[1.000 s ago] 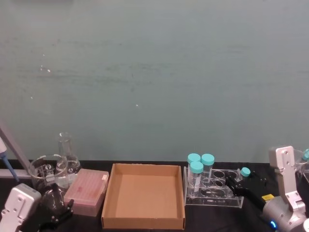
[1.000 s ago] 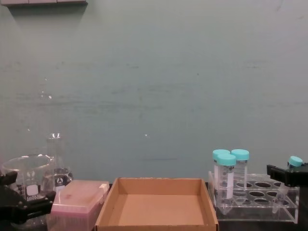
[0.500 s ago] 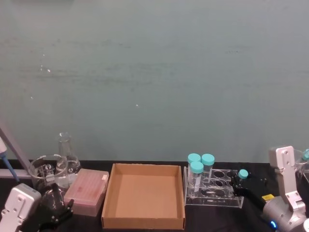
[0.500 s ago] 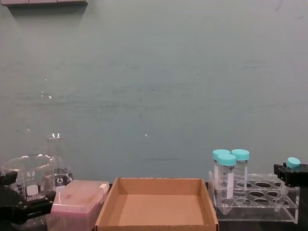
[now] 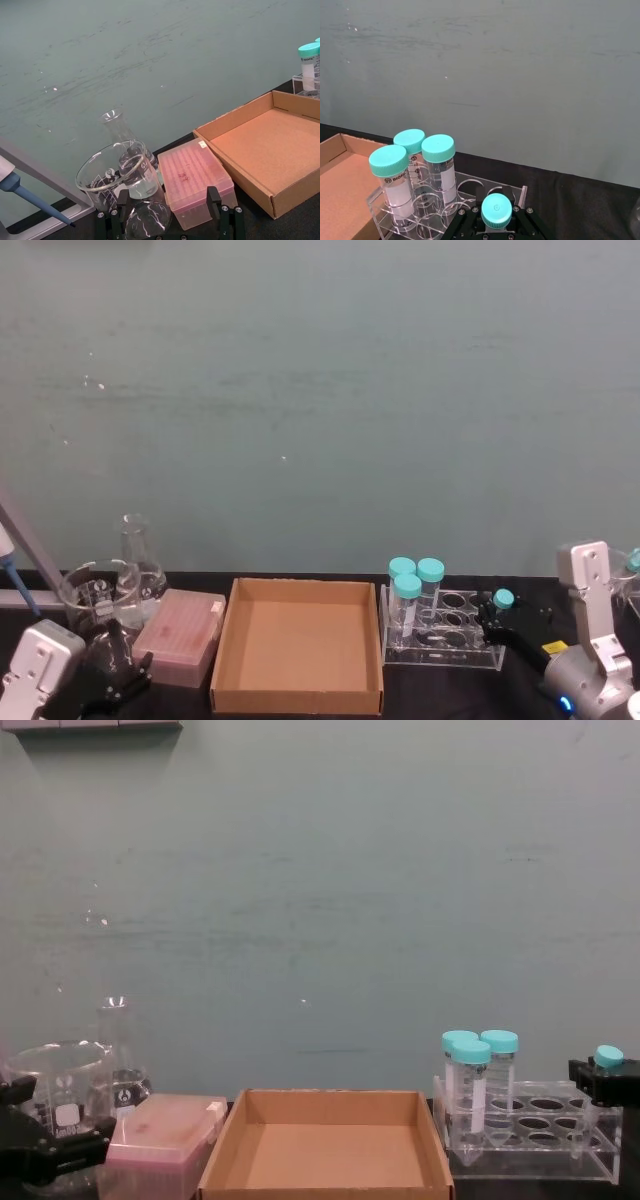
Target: Use the right hand to move the test tube from the test tube rack into the box.
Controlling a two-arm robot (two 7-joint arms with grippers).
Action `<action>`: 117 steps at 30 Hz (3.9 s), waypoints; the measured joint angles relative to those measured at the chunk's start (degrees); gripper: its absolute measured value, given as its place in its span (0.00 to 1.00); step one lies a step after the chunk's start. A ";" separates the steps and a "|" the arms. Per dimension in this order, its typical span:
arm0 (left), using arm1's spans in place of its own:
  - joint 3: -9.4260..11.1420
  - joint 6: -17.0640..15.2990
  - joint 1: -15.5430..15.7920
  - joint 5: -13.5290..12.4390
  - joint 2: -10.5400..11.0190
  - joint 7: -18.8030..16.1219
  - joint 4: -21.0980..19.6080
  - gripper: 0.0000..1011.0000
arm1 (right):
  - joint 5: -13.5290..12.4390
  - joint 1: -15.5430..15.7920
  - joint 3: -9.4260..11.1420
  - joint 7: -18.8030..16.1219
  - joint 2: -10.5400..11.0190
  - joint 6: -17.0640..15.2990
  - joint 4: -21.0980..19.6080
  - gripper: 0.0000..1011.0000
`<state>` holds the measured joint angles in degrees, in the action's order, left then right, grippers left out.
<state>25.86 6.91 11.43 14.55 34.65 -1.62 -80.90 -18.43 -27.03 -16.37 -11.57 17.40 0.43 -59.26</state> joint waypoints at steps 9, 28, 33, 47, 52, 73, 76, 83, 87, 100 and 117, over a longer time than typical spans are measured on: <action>0.00 0.00 0.00 0.00 0.00 0.00 0.00 0.99 | 0.97 0.09 1.13 -0.84 -0.59 0.69 0.00 0.19; 0.00 0.00 0.00 0.00 0.00 0.00 0.00 0.99 | 3.63 1.70 4.08 -2.07 -0.42 4.35 -4.63 0.19; 0.00 0.00 0.00 0.00 0.00 0.00 0.00 0.99 | 3.62 1.83 5.04 -2.60 -0.54 4.37 -6.13 0.19; 0.00 0.00 0.00 0.00 0.00 0.00 0.00 0.99 | 3.64 2.30 6.93 -4.99 -1.31 4.10 -11.68 0.19; 0.00 0.00 0.00 0.00 0.00 0.00 0.00 0.99 | 3.88 1.45 6.47 -6.10 -1.85 4.24 -12.50 0.19; 0.00 0.00 0.00 0.00 0.00 0.00 0.00 0.99 | 3.67 -9.91 -2.99 -12.16 -9.06 1.18 -5.15 0.19; 0.00 0.00 0.00 0.00 0.00 0.00 0.00 0.99 | 3.55 -11.78 -4.48 -12.61 -10.59 -0.17 -2.39 0.19; 0.00 0.00 0.00 0.00 0.00 0.00 0.00 0.99 | 4.04 -16.16 -7.40 -13.11 -13.94 -1.00 5.72 0.19; 0.00 0.00 0.00 0.01 0.00 0.00 0.01 0.99 | 4.18 -16.60 -7.62 -13.17 -14.22 -0.89 6.53 0.19; 0.00 0.00 0.00 0.00 0.00 0.00 0.00 0.99 | 4.12 -15.78 -7.08 -13.10 -13.61 -0.73 5.10 0.21; 0.00 -0.01 0.00 0.00 0.00 0.00 0.00 0.99 | 4.06 -15.48 -6.89 -12.98 -13.40 -0.66 4.55 0.73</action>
<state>25.86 6.90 11.43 14.55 34.65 -1.62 -80.90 -14.38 -42.51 -23.26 -24.54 4.00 -0.22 -54.71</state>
